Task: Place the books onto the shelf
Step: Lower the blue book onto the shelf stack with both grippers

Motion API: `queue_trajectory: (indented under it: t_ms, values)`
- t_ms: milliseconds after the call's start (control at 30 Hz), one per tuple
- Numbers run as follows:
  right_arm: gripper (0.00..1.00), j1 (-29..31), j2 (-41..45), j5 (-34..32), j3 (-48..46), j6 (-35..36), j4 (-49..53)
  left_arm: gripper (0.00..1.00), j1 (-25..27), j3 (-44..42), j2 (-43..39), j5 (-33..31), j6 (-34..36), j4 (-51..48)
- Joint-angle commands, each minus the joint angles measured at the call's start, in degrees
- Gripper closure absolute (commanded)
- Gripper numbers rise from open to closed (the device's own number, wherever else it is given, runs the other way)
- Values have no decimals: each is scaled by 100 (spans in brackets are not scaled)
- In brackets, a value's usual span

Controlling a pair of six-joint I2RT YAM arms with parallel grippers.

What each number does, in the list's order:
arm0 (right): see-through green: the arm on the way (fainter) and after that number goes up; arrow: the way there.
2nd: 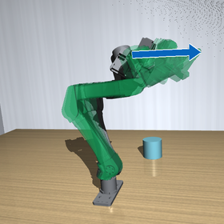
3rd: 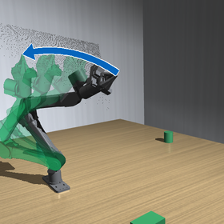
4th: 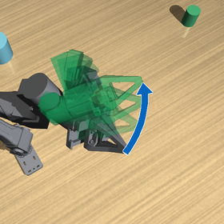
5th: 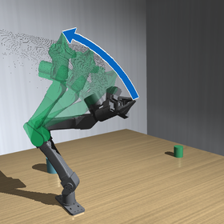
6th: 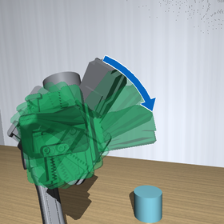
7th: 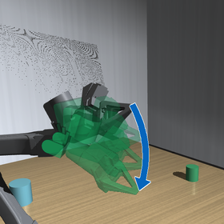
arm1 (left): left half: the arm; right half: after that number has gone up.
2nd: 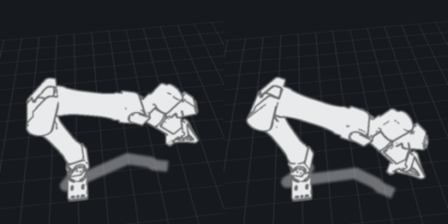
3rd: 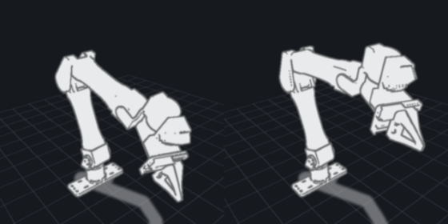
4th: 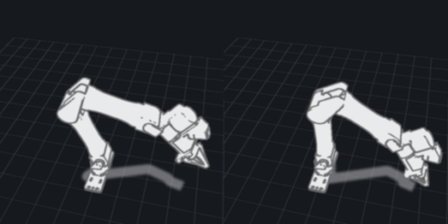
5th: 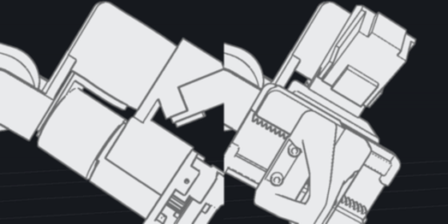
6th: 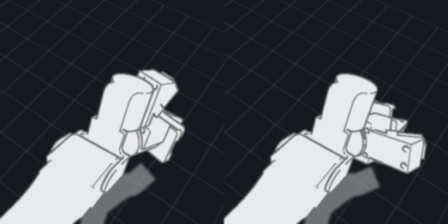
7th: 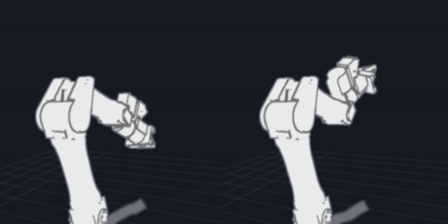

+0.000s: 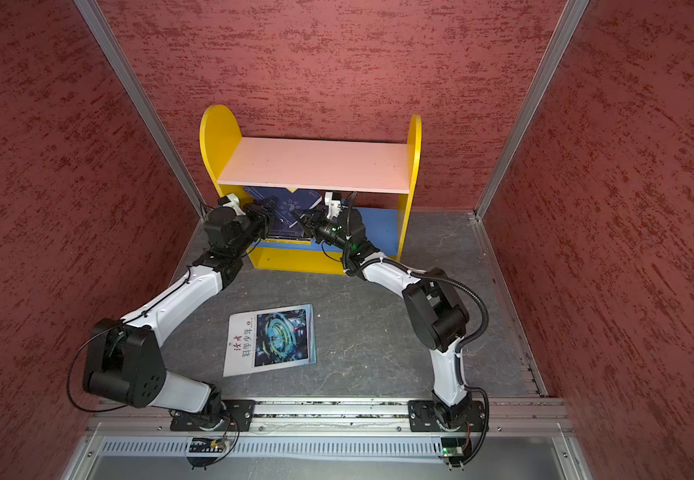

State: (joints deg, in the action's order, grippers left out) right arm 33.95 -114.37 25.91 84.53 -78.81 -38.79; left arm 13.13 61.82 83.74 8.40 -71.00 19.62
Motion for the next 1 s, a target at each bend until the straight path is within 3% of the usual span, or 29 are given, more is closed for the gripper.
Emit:
queue_trajectory:
  t_ms: [0, 200, 300, 467, 767, 967]
  values:
    - [98, -199, -120, 396, 400, 12, -50, 52, -117, 77, -233, 441, 130, -349]
    - [98, -465, -24, 1465, 558, 422, 477, 23, -432, -346, -613, 1013, 345, -857]
    - [98, -604, 76, 2049, 464, 488, 549, 20, -699, -427, -646, 1581, 545, -1306]
    - [97, -732, 266, 2710, 365, 731, 992, 19, -947, -783, -746, 2200, 739, -1050]
    - [95, -741, 520, 2890, 118, 1034, 1445, 25, -1001, -875, -672, 2562, 807, -366]
    - [95, -740, 617, 2850, -98, 877, 1084, 51, -1002, -947, -498, 2569, 485, 84]
